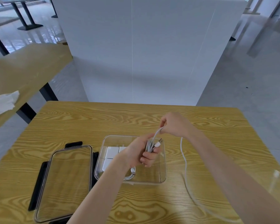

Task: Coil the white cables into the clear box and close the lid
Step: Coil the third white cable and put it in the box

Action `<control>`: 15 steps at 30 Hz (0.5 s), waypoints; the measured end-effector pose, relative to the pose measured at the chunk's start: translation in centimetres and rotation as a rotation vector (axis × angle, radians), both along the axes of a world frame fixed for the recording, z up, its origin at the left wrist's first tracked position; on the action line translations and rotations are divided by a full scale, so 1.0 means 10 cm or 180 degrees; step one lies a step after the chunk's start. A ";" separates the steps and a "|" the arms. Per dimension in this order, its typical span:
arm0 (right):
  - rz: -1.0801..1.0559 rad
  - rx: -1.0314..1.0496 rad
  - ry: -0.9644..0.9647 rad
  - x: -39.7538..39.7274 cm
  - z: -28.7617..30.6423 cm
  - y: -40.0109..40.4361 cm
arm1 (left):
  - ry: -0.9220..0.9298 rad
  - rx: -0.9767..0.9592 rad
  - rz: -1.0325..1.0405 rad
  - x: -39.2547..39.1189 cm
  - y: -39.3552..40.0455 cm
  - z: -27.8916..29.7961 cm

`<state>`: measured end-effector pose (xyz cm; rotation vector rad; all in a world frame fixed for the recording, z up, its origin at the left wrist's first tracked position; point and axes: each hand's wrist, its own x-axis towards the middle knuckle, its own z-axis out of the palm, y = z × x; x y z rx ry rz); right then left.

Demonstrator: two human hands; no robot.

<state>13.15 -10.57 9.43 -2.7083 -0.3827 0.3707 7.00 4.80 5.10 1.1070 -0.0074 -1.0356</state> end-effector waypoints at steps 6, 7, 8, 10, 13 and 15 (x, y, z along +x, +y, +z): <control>0.0256 0.0130 -0.0081 -0.30 0.18 0.16 | 0.0055 0.0336 0.0836 0.13 -0.08 -0.07; 0.0283 0.0141 -0.0099 -0.35 0.17 0.19 | 0.0037 0.0332 0.0996 0.18 -0.08 -0.08; 0.0305 0.0172 -0.0119 -0.41 0.16 0.22 | -0.0028 0.0337 0.1125 0.22 -0.09 -0.09; 0.0330 0.0378 -0.0101 -0.53 0.08 0.24 | -0.0184 0.0388 0.1356 0.29 -0.07 -0.09; 0.0350 0.0710 -0.0112 -0.70 -0.09 0.24 | -0.0065 0.0153 0.1876 0.34 -0.01 -0.06; 0.0390 0.0821 -0.0136 -0.78 -0.25 0.22 | -0.0025 -0.0245 0.2157 0.35 0.04 -0.02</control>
